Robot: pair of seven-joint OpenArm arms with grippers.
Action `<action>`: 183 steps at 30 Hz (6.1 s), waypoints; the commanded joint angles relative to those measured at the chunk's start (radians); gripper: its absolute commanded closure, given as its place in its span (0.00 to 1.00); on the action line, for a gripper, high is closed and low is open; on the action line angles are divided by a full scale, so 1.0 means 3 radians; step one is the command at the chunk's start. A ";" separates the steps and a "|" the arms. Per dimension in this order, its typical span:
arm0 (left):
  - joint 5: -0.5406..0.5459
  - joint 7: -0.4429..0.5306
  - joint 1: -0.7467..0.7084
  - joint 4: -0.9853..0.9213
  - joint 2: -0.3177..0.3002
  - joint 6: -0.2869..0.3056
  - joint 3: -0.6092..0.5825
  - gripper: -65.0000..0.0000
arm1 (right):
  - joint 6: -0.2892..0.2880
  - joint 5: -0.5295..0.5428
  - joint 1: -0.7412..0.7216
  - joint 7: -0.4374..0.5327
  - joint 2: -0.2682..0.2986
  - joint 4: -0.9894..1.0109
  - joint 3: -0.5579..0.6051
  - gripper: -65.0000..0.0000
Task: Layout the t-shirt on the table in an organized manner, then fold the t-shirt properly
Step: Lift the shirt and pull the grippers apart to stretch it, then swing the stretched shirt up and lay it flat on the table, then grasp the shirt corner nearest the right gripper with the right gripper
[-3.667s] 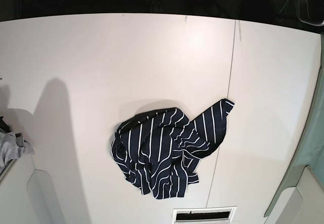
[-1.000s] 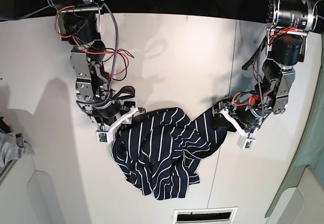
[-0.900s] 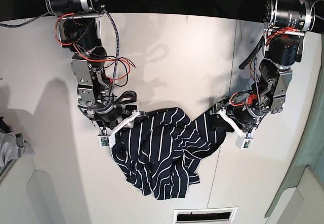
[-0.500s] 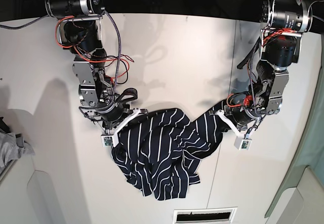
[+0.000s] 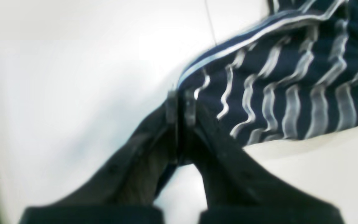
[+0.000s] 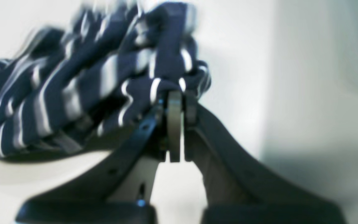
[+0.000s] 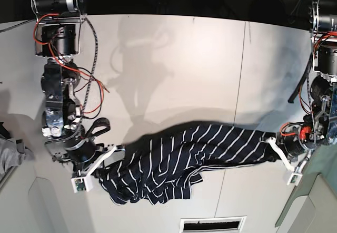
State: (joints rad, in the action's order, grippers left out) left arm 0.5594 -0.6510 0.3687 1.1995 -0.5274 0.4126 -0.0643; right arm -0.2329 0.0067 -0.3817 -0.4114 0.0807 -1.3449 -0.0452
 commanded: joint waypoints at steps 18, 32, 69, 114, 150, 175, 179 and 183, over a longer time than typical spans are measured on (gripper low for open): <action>0.0168 -0.0284 0.0009 0.0852 -0.0716 -0.0113 0.0203 1.00 | 0.0005 0.0528 -0.0064 -0.0585 0.0338 -0.0757 -0.0804 1.00; 0.0243 -0.0275 -0.1208 0.0834 -0.0439 0.0080 0.0203 0.67 | 0.0306 0.0678 0.0217 -0.0885 0.0331 -0.0294 -0.1104 0.43; -0.0272 0.0463 -0.0942 -0.0191 0.0053 0.0099 0.0219 1.00 | -0.0153 0.0535 -0.0257 0.0184 0.0328 0.1598 -0.0985 1.00; 0.0018 0.0109 -0.0991 0.0712 -0.0432 0.0248 0.0220 1.00 | 0.0031 0.0370 -0.0277 0.1052 0.0238 0.1994 -0.1303 1.00; 0.0743 -0.0202 -0.0944 0.1146 -0.0997 0.0385 0.1542 1.00 | -0.1024 0.1653 -0.0027 -0.0080 0.0832 0.0146 -0.1562 1.00; 0.0894 -0.0351 -0.1205 0.1146 -0.0989 0.0462 0.1542 1.00 | -0.0669 0.1301 0.1143 -0.0022 -0.0282 0.0276 -0.0910 0.55; 0.0930 -0.0350 -0.1249 0.1146 -0.0960 0.0500 0.1542 1.00 | -0.0553 0.1277 0.1069 0.0154 -0.0277 0.0496 -0.0910 0.55; 0.0965 -0.0350 -0.1247 0.1146 -0.0899 0.0537 0.1542 1.00 | -0.0558 0.1222 0.0874 0.0175 -0.0287 0.0699 -0.0898 0.55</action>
State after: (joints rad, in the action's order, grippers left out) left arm 0.8318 -0.7780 -0.0216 1.5295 -0.7734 0.5667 0.3870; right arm -0.4030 0.3786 -0.1032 -0.3546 -0.0082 -1.1263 -0.3176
